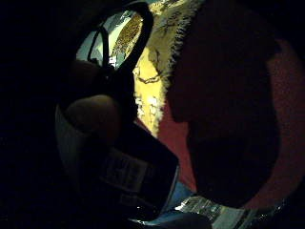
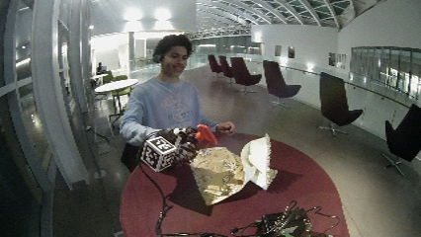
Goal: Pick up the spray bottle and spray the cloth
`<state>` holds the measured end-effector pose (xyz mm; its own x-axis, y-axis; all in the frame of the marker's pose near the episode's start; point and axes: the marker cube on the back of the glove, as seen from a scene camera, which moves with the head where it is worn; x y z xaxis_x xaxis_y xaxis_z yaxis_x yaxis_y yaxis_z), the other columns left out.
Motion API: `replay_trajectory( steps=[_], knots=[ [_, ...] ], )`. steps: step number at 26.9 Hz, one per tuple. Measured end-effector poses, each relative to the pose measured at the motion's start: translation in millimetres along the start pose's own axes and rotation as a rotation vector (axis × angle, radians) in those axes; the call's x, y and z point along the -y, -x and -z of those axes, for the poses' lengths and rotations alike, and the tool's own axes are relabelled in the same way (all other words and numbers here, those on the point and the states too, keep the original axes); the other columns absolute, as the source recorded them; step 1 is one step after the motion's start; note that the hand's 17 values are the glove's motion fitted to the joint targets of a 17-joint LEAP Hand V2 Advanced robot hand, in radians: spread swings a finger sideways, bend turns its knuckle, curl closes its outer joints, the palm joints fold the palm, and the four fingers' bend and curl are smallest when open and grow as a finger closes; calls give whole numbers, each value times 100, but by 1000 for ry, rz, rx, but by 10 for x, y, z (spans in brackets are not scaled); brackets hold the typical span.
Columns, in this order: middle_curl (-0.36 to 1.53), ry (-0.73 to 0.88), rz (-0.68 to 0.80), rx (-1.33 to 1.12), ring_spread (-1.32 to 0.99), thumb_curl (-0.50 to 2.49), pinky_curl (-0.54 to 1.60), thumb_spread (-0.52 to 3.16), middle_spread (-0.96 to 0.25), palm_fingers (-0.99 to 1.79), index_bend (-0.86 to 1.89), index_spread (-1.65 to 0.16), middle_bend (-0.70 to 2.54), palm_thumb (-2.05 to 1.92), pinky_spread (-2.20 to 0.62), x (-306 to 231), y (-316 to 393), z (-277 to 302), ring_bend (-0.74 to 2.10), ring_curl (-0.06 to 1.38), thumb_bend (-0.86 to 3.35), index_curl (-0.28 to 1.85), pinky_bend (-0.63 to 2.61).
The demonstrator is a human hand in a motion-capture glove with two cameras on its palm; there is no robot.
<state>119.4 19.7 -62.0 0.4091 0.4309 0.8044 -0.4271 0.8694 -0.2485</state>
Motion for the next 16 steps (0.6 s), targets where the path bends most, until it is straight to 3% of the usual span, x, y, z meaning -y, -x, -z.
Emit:
replay_trajectory(
  steps=[16],
  knots=[
    [47,-22,-16,-13,2,52,37,108,-3,107,11,-20,27,68,27,9,-31,-37,51,41,-2,28,21]
  ],
)
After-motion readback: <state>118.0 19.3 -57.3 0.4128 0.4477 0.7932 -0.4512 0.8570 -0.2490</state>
